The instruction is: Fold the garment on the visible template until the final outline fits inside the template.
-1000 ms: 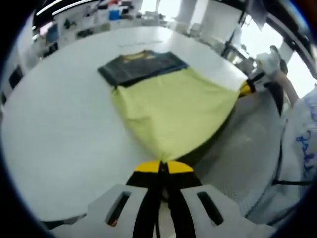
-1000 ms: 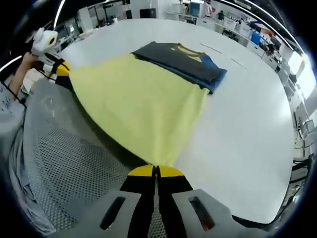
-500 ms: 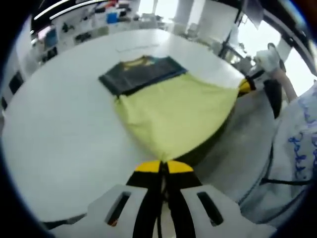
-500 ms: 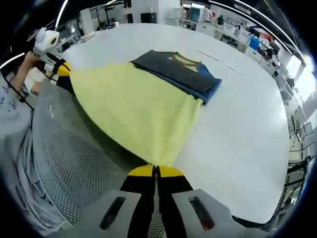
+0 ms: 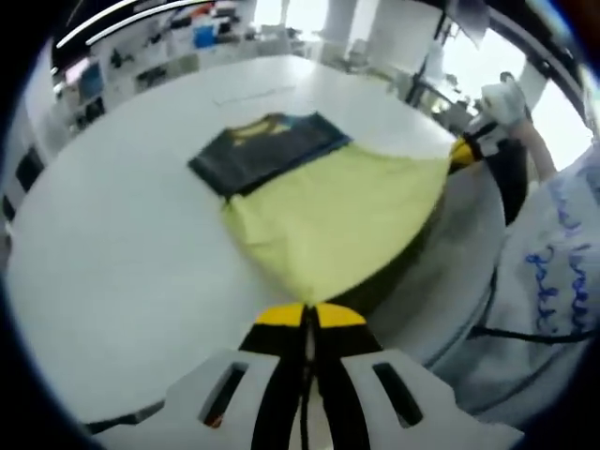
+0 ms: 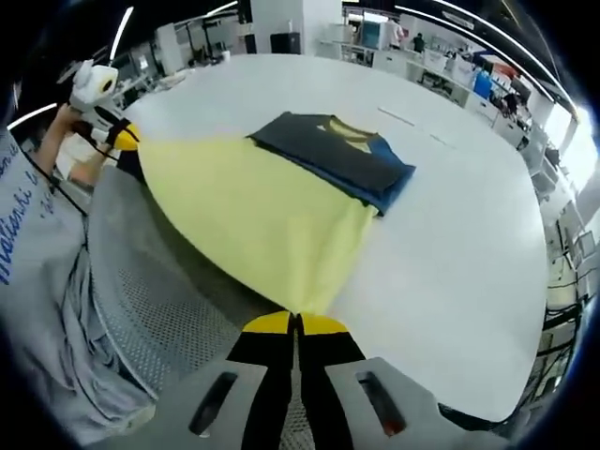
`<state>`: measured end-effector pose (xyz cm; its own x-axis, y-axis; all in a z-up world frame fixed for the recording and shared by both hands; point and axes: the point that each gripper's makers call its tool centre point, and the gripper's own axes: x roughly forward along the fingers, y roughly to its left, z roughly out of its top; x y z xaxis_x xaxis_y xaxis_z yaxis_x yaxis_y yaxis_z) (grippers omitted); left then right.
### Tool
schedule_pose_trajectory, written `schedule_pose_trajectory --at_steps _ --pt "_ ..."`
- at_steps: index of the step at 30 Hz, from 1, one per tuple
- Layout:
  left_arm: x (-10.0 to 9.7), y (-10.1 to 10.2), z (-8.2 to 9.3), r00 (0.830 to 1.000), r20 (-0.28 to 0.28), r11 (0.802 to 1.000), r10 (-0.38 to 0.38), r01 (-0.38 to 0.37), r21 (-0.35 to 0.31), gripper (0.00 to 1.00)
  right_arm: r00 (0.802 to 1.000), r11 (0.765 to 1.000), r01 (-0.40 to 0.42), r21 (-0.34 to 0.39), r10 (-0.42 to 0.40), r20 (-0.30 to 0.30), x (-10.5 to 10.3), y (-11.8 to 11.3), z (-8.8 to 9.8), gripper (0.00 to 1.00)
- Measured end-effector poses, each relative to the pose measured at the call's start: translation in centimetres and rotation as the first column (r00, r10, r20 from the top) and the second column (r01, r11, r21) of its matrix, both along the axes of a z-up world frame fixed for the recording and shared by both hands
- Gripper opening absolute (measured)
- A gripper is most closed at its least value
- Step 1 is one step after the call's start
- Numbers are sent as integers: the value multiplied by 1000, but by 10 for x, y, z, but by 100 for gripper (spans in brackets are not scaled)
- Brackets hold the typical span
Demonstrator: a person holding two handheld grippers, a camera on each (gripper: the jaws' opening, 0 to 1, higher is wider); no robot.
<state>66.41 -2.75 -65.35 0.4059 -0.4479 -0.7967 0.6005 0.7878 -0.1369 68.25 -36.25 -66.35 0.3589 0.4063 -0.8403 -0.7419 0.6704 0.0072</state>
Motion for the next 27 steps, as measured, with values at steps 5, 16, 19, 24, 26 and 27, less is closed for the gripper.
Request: schedule_pose_trajectory --at_steps 5,16,19,24,26,27 --pt "-5 -2 9 1000 6 1000 2 -2 -20 0 1000 1000 -4 10 4 7 -5 1 10 1" --pt "-19 -5 27 999 -32 997 32 -35 -69 0 1000 1000 -13 16 13 -2 -18 -3 30 1" --pt "-22 -4 32 998 -37 997 43 -46 -66 0 1000 1000 -21 15 21 9 -19 -4 35 1" --pt "-28 -4 40 999 -35 998 38 -40 -47 0 999 999 -32 20 32 33 -23 -3 49 1" --pt "-31 -7 46 999 -32 998 31 -33 -53 0 999 999 -36 22 36 35 -24 -2 53 1" --pt "-32 -8 50 999 -26 998 27 -29 -56 0 999 999 -37 20 37 35 -25 -3 55 1"
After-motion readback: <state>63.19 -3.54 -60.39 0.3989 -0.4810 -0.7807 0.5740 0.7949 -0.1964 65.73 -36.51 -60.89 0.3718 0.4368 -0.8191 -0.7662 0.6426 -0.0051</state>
